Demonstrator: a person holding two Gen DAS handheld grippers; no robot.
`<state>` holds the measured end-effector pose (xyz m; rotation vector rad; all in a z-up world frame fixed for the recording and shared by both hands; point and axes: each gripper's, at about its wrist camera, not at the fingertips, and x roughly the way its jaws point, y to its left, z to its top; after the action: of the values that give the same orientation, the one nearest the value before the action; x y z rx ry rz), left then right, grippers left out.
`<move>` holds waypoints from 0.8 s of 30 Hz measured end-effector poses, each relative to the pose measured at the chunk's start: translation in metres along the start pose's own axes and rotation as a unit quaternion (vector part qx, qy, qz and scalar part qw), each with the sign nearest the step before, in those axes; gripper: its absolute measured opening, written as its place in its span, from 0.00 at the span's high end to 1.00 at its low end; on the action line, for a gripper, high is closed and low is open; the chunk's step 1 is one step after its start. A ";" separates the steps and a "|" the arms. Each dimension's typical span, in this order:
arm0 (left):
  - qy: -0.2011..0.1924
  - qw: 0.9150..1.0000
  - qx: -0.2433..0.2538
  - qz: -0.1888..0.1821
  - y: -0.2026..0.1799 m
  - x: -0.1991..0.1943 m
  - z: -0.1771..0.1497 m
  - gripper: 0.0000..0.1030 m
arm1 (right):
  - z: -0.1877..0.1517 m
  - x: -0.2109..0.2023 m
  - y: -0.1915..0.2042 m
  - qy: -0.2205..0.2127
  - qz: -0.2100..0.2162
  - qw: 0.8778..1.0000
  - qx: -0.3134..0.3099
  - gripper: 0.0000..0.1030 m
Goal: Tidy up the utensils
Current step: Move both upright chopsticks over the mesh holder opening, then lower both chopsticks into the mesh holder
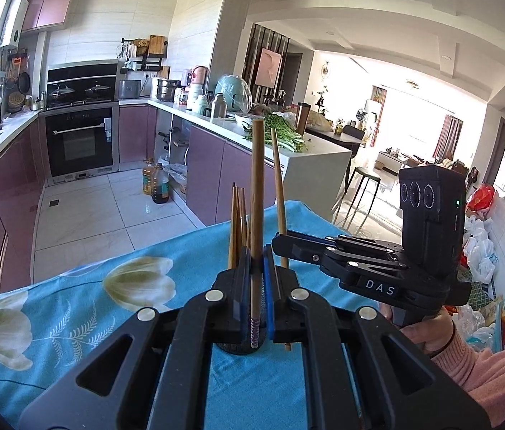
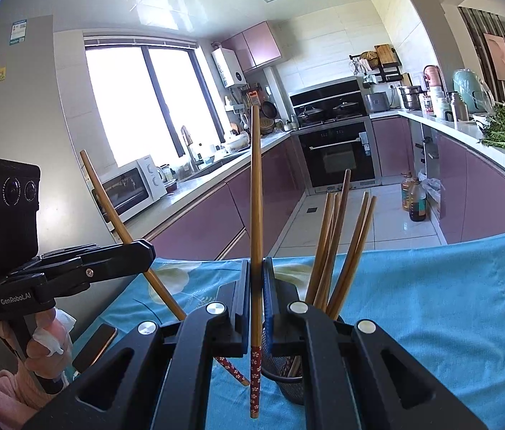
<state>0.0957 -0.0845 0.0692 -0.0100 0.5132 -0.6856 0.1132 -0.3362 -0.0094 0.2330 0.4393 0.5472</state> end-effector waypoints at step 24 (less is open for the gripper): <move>-0.020 1.000 0.007 0.012 -0.003 0.003 0.002 0.93 | 0.017 0.009 0.001 -0.019 -0.013 1.000 0.005 0.94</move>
<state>0.0970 -0.0894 0.0703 -0.0040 0.4695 -0.6649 0.1277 -0.3318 0.0030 0.2475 0.4076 0.5152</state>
